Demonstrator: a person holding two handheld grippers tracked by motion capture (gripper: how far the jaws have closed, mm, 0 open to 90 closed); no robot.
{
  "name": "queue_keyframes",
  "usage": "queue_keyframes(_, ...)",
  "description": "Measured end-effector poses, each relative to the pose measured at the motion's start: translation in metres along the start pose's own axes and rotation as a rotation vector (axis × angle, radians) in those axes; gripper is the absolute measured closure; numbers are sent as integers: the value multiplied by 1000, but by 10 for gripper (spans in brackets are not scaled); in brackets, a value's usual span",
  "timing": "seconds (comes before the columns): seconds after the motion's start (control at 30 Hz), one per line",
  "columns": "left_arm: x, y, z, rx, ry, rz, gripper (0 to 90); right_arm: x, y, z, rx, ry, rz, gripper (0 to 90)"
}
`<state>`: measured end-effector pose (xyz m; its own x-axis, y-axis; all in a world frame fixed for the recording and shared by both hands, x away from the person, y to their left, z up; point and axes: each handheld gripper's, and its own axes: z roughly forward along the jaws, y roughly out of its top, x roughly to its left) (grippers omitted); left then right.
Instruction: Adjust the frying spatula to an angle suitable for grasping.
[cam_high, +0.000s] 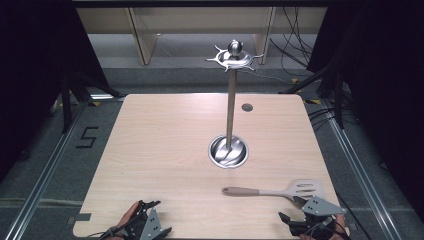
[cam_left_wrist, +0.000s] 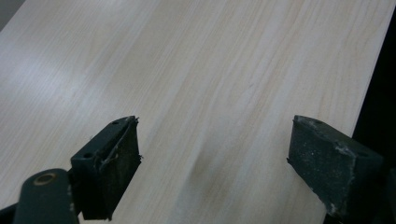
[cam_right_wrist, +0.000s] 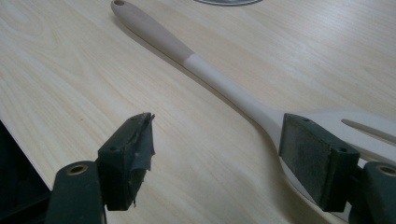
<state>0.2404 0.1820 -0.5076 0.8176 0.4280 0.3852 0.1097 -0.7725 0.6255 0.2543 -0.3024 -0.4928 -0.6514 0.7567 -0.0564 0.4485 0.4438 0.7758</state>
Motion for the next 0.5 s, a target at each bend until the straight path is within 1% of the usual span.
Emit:
queue_keyframes(0.07, 1, 0, -1, 1, 2, 1, 157, 0, 0, 0, -1, 0, 1, 276)
queue_keyframes(0.1, 1, 0, -2, 0, 15, -1, 157, -1, 0, 0, 0, -1, -3, 281)
queue_keyframes(0.13, 1, 0, -2, 0, 15, -1, 157, -1, 0, 0, 0, -1, -3, 281)
queue_keyframes(0.17, 1, 0, 0, -3, 1, -7, 157, -1, 0, 0, 3, -4, -7, 282)
queue_keyframes(0.2, 0, 0, 0, -11, 2, -18, 157, -1, 0, 0, 4, -3, -7, 282)
queue_keyframes(0.23, 1, 0, -2, 7, -8, -3, 157, -2, 1, 0, 4, -2, -13, 285)
queue_keyframes(0.3, 1, 0, -2, 6, -9, -2, 157, -2, 1, 0, 4, -3, -13, 286)
queue_keyframes(0.33, 1, 0, -1, -5, 10, -1, 157, -2, 3, 0, 1, 5, -8, 294)
queue_keyframes(0.37, 1, 0, -1, -5, 10, -1, 157, -2, 3, 0, 1, 5, -8, 294)
queue_keyframes(0.4, 1, 0, 0, -3, 1, -4, 157, -1, 4, 0, 7, 11, 9, 295)
queue_keyframes(0.43, 1, 0, 0, 0, 18, -3, 157, -3, 9, 1, 8, 25, 7, 307)
queue_keyframes(0.47, 1, 0, 0, 0, 18, -3, 157, -3, 9, 1, 8, 25, 7, 307)
queue_keyframes(0.5, 0, 0, 0, -3, 23, -5, 157, -5, 12, 3, 5, 38, -9, 312)
